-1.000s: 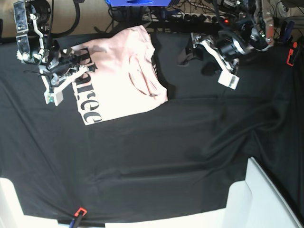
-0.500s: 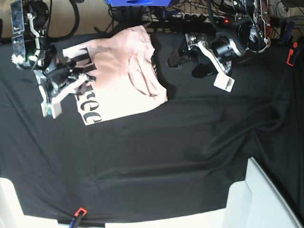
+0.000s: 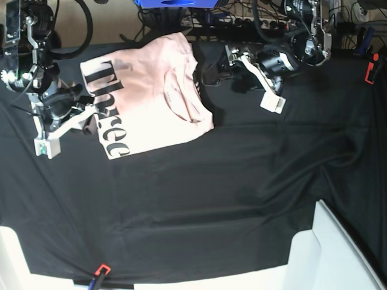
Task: Fold the T-shirt properly
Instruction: 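Lower the left gripper onto the shirt's collar edge and grasp it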
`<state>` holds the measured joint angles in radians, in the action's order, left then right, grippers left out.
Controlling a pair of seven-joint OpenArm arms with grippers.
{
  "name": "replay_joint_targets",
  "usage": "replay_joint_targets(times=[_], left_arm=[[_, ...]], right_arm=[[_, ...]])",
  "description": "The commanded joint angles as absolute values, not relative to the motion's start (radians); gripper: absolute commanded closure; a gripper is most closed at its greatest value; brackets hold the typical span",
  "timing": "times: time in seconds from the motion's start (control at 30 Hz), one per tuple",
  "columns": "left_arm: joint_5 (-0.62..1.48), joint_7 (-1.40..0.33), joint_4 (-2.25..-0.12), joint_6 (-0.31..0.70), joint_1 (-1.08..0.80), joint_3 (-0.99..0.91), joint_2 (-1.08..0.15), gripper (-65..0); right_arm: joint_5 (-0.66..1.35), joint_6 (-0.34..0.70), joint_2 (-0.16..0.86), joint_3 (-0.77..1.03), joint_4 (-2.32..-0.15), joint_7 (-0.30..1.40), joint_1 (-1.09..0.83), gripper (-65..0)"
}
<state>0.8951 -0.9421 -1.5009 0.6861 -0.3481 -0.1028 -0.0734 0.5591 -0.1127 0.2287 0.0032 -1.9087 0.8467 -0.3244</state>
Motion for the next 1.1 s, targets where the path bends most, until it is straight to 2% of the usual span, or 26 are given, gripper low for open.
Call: replay_joint_targets(times=[0.0, 0.3, 0.53, 0.67, 1.07], left_arm=[[0.915, -0.928, -1.501, 0.698, -0.335, -0.104, -0.076, -65.0], [0.911, -0.928, -1.394, 0.698, -0.266, -0.094, -0.047, -65.0], [0.909, -0.915, -1.285, 0.698, -0.234, -0.004, -0.036, -65.0], [0.909, -0.848, -1.271, 0.698, -0.219, 0.054, -0.028, -65.0], [0.909, -0.843, -1.271, 0.698, -0.185, 0.082, -0.03, -65.0]], right_arm=[[0.567, -0.104, 0.237, 0.013, -1.923, 0.832, -0.321, -16.7], [0.567, -0.104, 0.237, 0.013, -1.923, 0.834, -0.323, -16.7], [0.57, -0.104, 0.234, 0.013, -1.923, 0.834, -0.323, -16.7], [0.57, -0.104, 0.232, 0.013, -1.923, 0.835, -0.323, -16.7], [0.573, -0.102, 0.228, 0.013, -1.923, 0.835, -0.326, -16.7]])
